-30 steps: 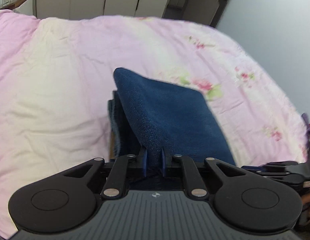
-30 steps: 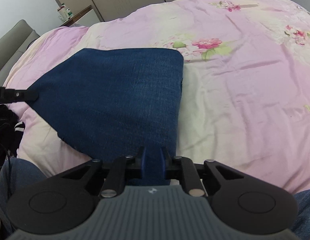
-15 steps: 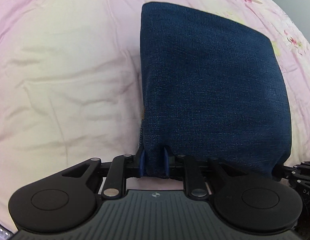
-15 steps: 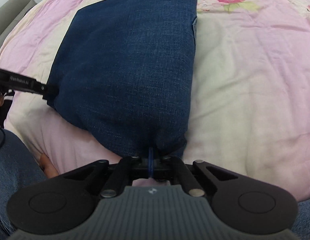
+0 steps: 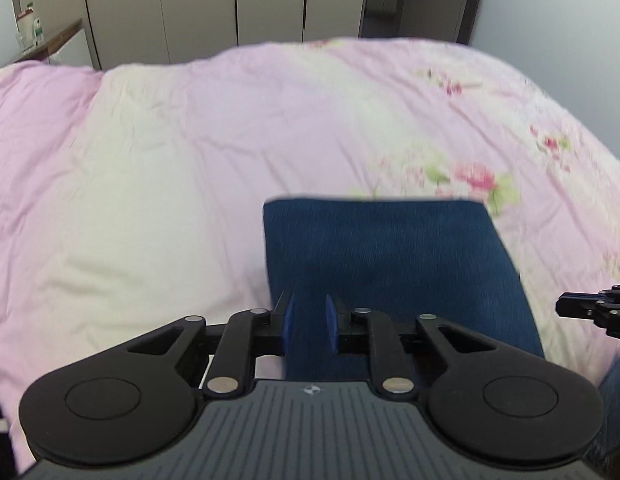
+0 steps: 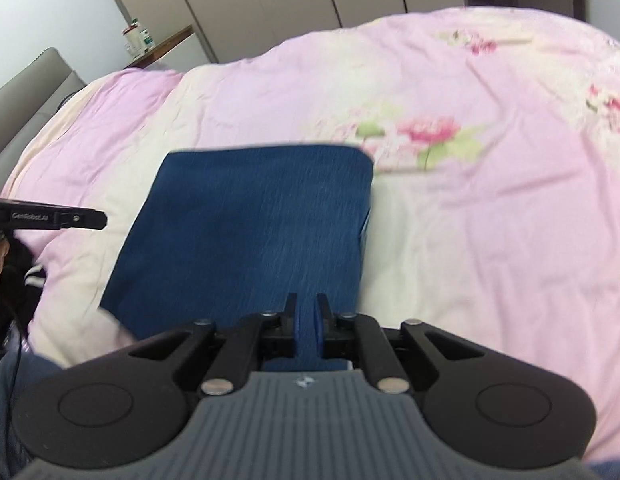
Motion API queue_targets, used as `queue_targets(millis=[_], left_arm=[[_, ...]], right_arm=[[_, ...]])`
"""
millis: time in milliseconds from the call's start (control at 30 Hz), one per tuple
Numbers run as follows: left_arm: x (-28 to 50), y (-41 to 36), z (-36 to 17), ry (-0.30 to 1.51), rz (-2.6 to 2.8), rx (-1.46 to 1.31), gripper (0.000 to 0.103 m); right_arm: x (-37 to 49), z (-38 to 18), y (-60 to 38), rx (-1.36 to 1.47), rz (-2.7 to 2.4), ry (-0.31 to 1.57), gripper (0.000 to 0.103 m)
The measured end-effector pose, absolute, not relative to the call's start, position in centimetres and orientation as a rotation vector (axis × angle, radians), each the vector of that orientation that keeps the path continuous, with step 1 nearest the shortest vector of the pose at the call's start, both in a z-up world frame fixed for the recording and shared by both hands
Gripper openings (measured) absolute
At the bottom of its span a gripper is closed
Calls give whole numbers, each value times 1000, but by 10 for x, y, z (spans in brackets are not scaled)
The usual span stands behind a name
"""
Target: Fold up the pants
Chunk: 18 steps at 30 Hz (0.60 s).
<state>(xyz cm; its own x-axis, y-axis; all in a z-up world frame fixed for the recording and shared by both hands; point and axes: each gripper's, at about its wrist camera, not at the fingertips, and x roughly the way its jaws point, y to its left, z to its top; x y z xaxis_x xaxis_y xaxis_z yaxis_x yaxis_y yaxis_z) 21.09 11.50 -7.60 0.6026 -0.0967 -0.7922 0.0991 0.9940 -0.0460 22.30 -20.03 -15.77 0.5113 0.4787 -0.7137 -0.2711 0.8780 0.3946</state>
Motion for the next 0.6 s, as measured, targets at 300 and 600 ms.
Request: queue_targets(millis=[300,600], left_arm=[[265,123,-125,970,-77,-37,12],[281,135,-171,1048,-89,-72,13]], right_arm=[[313,-168,-180,181,419,874,4],[348,-230,-158,155,405,964,1]])
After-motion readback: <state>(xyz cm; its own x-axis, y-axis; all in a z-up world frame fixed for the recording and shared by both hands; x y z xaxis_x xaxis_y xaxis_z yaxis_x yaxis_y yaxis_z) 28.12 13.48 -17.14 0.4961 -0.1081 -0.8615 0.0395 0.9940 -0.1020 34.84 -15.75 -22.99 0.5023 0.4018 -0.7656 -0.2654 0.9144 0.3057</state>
